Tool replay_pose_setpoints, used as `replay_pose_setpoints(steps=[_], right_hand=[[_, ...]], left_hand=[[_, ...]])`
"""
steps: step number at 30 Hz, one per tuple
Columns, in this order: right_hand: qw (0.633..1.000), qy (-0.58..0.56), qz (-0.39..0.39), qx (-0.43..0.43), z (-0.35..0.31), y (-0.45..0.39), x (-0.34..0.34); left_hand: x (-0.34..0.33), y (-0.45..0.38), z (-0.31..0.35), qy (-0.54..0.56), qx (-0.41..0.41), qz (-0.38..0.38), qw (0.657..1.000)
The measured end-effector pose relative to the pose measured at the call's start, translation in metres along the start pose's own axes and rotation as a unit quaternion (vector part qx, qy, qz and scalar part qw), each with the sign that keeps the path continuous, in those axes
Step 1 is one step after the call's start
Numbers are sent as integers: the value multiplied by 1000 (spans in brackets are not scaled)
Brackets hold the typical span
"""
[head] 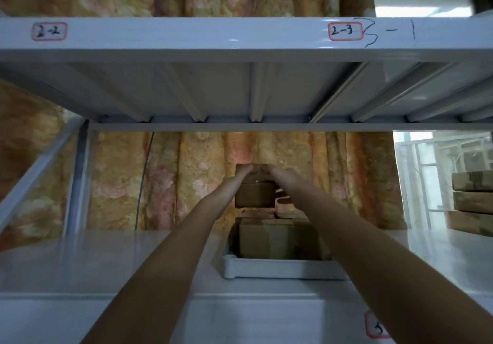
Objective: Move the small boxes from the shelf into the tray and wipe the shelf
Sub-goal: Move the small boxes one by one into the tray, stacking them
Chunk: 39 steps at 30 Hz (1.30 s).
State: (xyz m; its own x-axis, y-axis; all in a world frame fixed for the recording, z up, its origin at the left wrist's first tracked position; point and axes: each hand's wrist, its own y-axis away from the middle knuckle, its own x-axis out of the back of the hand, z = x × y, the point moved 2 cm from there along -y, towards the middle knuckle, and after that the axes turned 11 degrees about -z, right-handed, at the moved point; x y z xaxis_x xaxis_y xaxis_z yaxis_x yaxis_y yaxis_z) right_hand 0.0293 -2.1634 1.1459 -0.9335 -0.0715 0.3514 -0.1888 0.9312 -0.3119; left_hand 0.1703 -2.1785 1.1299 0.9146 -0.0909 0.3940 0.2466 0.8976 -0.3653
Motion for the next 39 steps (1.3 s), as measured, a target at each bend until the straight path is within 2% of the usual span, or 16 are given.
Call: replay_pose_setpoints(steps=[4, 12, 18, 23, 27, 31, 39], right_hand=[[999, 5, -16, -37, 11, -13, 2], [989, 81, -70, -101, 27, -31, -1], [984, 137, -69, -88, 34, -38, -1], [986, 154, -28, -50, 35, -32, 1], [982, 185, -31, -22, 32, -28, 1], [976, 213, -39, -38, 35, -28, 2], [969, 240, -37, -39, 36, -25, 1]], left_hand=[[7, -16, -13, -64, 37, -93, 993], [24, -26, -39, -68, 127, -98, 985], [18, -23, -44, 14, 93, -130, 987], [9, -16, -42, 13, 56, -119, 991], [6, -14, -35, -14, 60, -102, 993], [3, -13, -31, -29, 80, -93, 992], [-4, -3, -25, -78, 68, -67, 992]])
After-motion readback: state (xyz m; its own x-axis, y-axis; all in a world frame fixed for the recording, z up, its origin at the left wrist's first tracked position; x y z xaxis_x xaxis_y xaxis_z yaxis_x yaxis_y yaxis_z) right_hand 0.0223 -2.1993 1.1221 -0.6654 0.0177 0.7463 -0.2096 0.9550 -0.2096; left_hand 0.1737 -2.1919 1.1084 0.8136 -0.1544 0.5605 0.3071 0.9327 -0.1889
